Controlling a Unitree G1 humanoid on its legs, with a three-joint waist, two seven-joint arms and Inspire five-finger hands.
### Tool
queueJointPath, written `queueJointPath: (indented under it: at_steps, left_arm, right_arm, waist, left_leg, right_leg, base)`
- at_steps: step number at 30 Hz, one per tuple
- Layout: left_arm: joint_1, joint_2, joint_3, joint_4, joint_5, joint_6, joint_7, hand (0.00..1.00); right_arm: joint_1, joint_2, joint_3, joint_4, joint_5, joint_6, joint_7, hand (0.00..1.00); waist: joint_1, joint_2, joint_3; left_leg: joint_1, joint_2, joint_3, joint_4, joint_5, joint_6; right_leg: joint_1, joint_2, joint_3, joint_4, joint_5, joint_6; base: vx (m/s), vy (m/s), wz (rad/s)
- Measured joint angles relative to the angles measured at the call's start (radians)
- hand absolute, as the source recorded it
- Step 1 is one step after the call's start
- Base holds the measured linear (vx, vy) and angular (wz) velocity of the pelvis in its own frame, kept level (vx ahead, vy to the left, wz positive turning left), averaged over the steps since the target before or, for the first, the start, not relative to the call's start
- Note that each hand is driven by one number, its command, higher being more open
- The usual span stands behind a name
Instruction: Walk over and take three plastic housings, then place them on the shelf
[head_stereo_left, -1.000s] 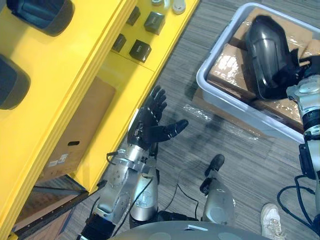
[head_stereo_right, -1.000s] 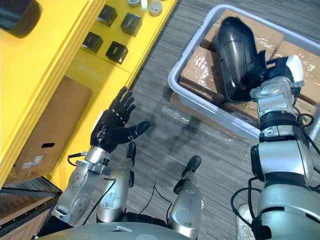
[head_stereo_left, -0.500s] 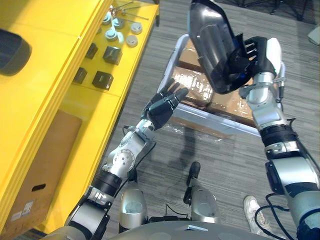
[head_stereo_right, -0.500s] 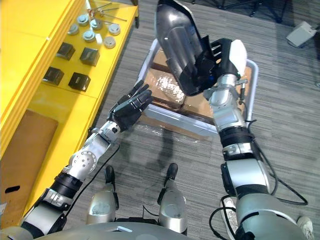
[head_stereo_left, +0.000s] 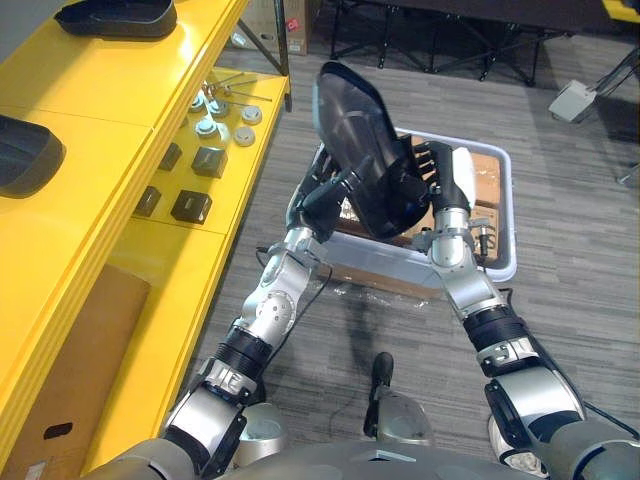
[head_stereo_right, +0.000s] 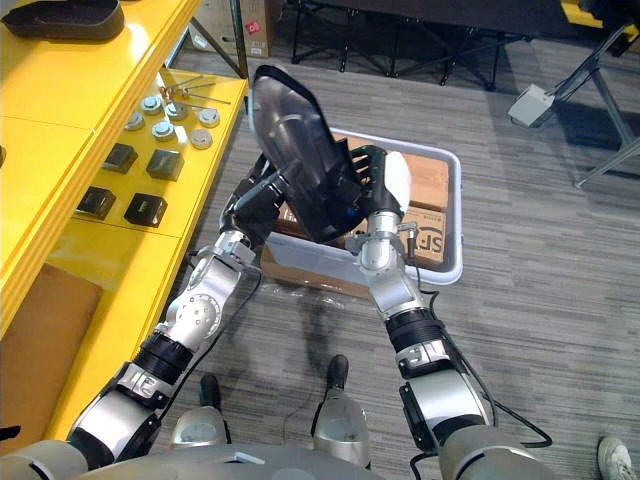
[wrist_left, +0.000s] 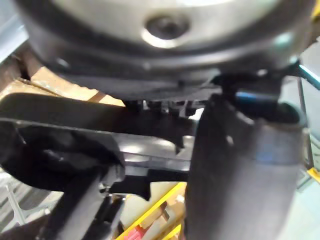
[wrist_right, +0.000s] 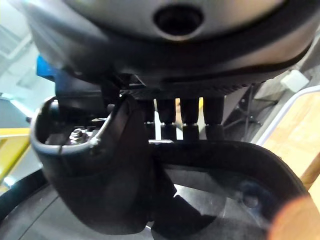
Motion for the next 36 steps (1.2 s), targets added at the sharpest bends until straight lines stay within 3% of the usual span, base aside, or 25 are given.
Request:
queueJointPath:
  at_steps: [9,10,18,24,26,33,34,36]
  left_arm:
    - [-0.031,0.003,-0.005,0.04,0.192,0.03,0.023,1.0]
    - [-0.031,0.003,-0.005,0.04,0.22,0.044,0.023,0.0]
    - [-0.034,0.005,-0.009,0.04,0.222,0.071,0.023,0.0]
    - [-0.034,0.028,0.018,0.045,0.187,0.06,0.08,0.0]
    - [-0.033,0.046,0.02,0.046,0.142,0.052,0.082,0.0]
    - [-0.015,0.045,-0.023,0.046,0.098,-0.018,0.073,0.0]
    - [-0.005,0.042,-0.03,0.044,0.09,-0.038,0.07,0.0]
    - [0.016,0.04,-0.043,0.035,0.089,-0.072,0.067,0.0]
  right_arm:
    - [0.007,0.006,0.026,0.0,0.001,-0.029,0.002,0.0]
    - [0.012,0.006,0.03,0.0,0.002,-0.03,0.002,0.0]
    - [0.026,0.002,0.043,0.003,0.023,-0.083,0.026,0.0]
    - [0.072,-0.006,0.061,-0.013,0.023,-0.24,0.023,0.0]
    - [0.072,-0.005,0.074,-0.013,0.041,-0.265,0.02,0.0]
    - [0.109,0.005,0.071,-0.056,0.049,-0.267,0.0,0.0]
    - [0.117,0.005,0.071,-0.071,0.049,-0.268,-0.005,1.0]
    - [0.137,0.015,0.07,-0.087,0.049,-0.283,-0.008,1.0]
  waist:
    - [0.012,-0.018,-0.027]
    - [0.013,-0.019,-0.031]
    - [0.014,-0.021,-0.049]
    - [0.012,-0.021,-0.062]
    - [0.011,-0.021,-0.065]
    - [0.023,-0.028,-0.074]
    - [0.022,-0.03,-0.076]
    - [0.018,-0.033,-0.08]
  left_leg:
    - [-0.001,0.0,-0.007,0.0,0.0,0.0]
    - [-0.001,0.0,-0.01,0.0,0.0,0.0]
    - [-0.001,0.0,-0.015,0.001,0.0,0.0]
    - [-0.001,0.0,-0.015,0.002,0.0,0.0]
    - [-0.001,0.0,-0.015,0.002,0.0,0.0]
    - [-0.001,0.0,-0.015,0.002,-0.003,0.0]
    - [0.0,0.0,-0.014,0.002,-0.004,0.0]
    - [0.002,0.0,-0.012,0.002,-0.005,0.0]
  right_leg:
    - [0.004,-0.001,-0.007,0.0,0.0,0.0]
    - [0.007,-0.001,-0.008,0.0,0.0,0.0]
    - [0.011,-0.001,-0.016,-0.001,0.0,0.0]
    - [0.011,-0.001,-0.016,-0.001,0.0,0.0]
    - [0.011,-0.001,-0.017,-0.001,0.0,0.0]
    - [0.011,-0.002,-0.018,-0.001,-0.001,0.0]
    - [0.01,-0.002,-0.017,-0.001,-0.001,0.0]
    - [0.011,-0.002,-0.017,-0.002,-0.001,0.0]
  base:
    - [0.0,0.001,0.02]
    - [0.01,0.005,0.05]
    - [0.0,0.002,0.02]
    - [0.0,0.0,0.0]
    - [0.0,0.0,0.0]
    - [0.0,0.0,0.0]
    - [0.0,0.0,0.0]
    - [0.0,0.0,-0.02]
